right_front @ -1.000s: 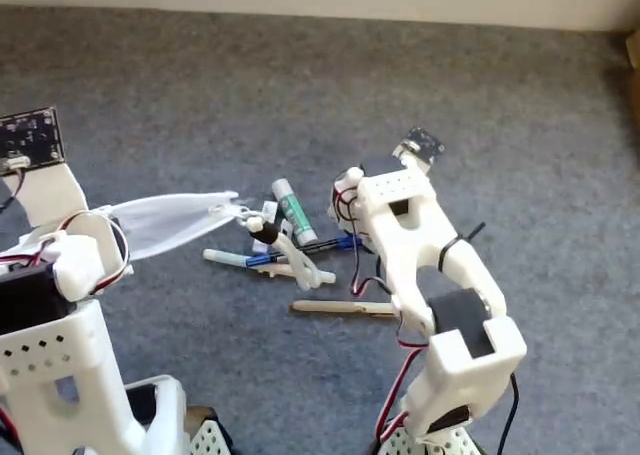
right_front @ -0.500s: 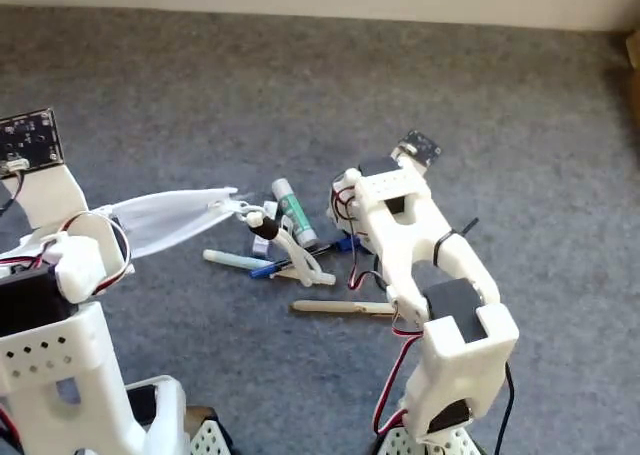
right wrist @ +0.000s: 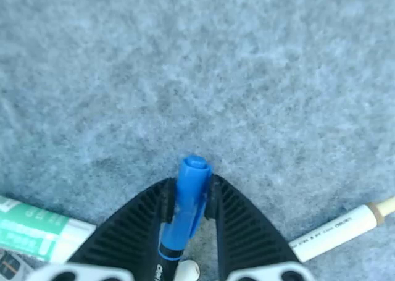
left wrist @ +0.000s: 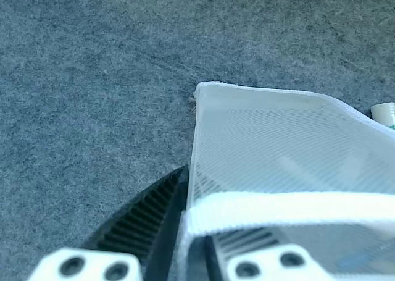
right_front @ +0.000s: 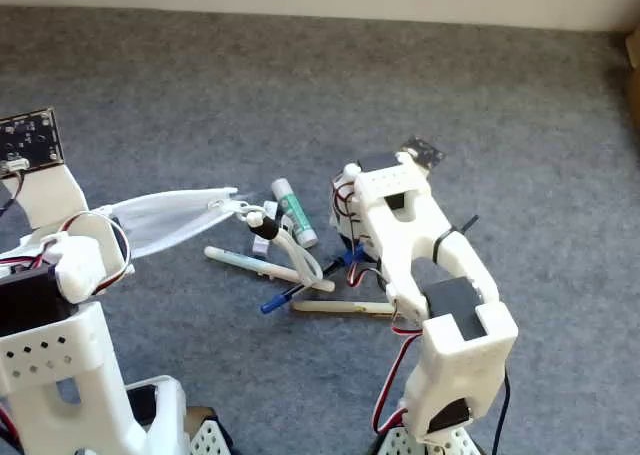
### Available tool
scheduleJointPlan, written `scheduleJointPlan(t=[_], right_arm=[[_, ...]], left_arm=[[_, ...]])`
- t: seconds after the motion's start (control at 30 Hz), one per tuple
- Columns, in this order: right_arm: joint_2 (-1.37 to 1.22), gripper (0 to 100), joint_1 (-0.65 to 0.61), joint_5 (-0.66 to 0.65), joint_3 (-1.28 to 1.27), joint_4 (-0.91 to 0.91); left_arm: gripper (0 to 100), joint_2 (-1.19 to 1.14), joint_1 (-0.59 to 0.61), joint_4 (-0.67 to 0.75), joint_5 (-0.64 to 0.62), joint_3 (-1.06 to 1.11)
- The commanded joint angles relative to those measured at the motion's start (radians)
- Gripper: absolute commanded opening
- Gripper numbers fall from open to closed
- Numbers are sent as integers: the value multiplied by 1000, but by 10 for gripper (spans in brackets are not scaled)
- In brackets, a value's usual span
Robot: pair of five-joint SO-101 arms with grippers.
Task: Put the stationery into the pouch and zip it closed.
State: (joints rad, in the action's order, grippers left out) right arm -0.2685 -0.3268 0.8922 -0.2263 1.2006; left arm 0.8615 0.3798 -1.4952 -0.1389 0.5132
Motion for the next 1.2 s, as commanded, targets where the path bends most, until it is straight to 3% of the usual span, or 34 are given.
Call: scheduleJointPlan(t=[0.0, 0.17, 0.67, 0.8, 1.17], right_arm=[[58, 5, 28, -28, 47, 41], [162, 5, 44, -181, 48, 111], [483, 5, 42, -361, 36, 185], [565, 5, 41, -370, 36, 185], [868, 5, 38, -370, -51, 176]], left_arm=[[11, -19, 1, 11, -9, 7], [11, -19, 1, 12, -9, 5], [42, -19, -1, 18, -5, -2], [82, -25, -21, 11, -5, -28], [6, -28, -77, 9, -5, -105]])
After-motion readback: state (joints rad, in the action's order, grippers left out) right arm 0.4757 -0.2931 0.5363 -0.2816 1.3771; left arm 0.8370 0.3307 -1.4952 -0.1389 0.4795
